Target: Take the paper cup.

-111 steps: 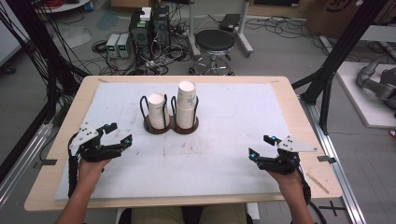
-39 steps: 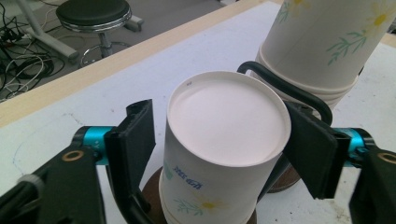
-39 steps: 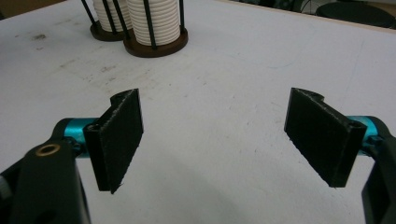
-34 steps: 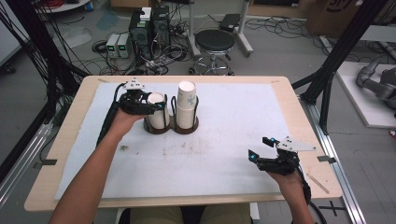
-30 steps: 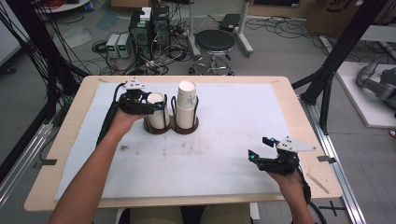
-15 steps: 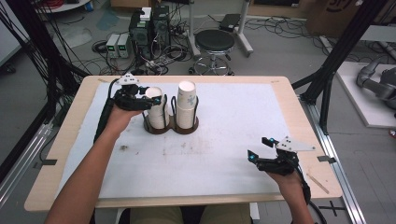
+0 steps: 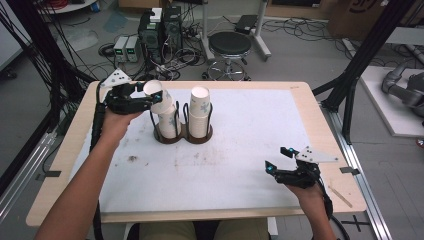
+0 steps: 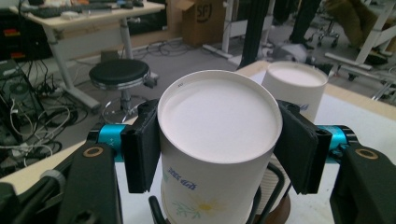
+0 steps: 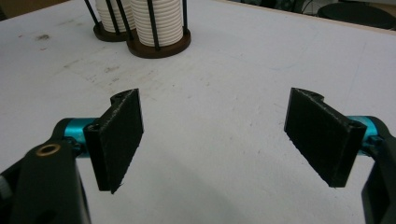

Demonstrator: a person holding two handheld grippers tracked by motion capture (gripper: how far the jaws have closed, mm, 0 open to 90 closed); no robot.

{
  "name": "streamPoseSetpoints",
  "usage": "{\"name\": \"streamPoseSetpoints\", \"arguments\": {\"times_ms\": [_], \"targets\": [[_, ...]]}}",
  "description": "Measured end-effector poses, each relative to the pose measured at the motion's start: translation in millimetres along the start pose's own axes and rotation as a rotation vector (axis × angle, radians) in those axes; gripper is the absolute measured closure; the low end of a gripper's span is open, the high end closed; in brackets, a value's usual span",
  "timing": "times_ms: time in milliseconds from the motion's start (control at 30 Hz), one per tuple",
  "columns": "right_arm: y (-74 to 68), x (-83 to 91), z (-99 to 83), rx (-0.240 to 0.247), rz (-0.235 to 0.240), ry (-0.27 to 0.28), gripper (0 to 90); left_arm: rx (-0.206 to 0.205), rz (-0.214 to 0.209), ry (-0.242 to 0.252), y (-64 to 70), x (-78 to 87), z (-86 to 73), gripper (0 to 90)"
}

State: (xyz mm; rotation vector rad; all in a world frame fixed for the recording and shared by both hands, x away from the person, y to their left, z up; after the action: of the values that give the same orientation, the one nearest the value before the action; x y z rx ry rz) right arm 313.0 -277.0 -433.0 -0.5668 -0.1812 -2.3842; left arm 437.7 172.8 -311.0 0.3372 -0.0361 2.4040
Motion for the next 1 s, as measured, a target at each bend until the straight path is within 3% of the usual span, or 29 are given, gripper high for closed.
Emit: {"name": "streamPoseSetpoints", "arguments": {"times_ms": [167,300,400,667,1000], "targets": [[-1.2,-0.8,0.1,0.001,0.003,-0.004,20.1,-0.008,0.003,0.047,4.0,17.9,8.4,37.2],[-1.8,-1.0,0.5,-0.002,0.006,-0.003,20.1,0.016,-0.038,0.065,10.9,30.7,7.4,37.2],[-2.1,-3.1,-0.2,0.0,0.013,-0.009,20.1,0.043,-0.079,0.073,19.4,41.8,-2.4,37.2],[-3.1,-5.4,2.6,-0.002,0.02,0.0,20.1,0.065,-0.134,0.078,35.9,59.6,-28.6,37.3],[-8.7,-15.5,8.9,0.006,0.06,-0.009,20.1,0.036,-0.201,0.045,56.6,54.6,-54.0,37.3]]}}
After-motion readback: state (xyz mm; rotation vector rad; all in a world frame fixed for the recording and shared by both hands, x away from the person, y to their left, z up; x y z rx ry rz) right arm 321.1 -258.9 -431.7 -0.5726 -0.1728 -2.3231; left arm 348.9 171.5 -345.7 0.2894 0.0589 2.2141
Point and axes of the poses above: each handheld gripper's, and its own axes: x roughly backward along the jaws, z roughly out of its top, y roughly to its right, the point moved 5 cm from there along -x, roughly forward along the jaws, and after that the axes turned 2 degrees about x, right-handed, at the moved point
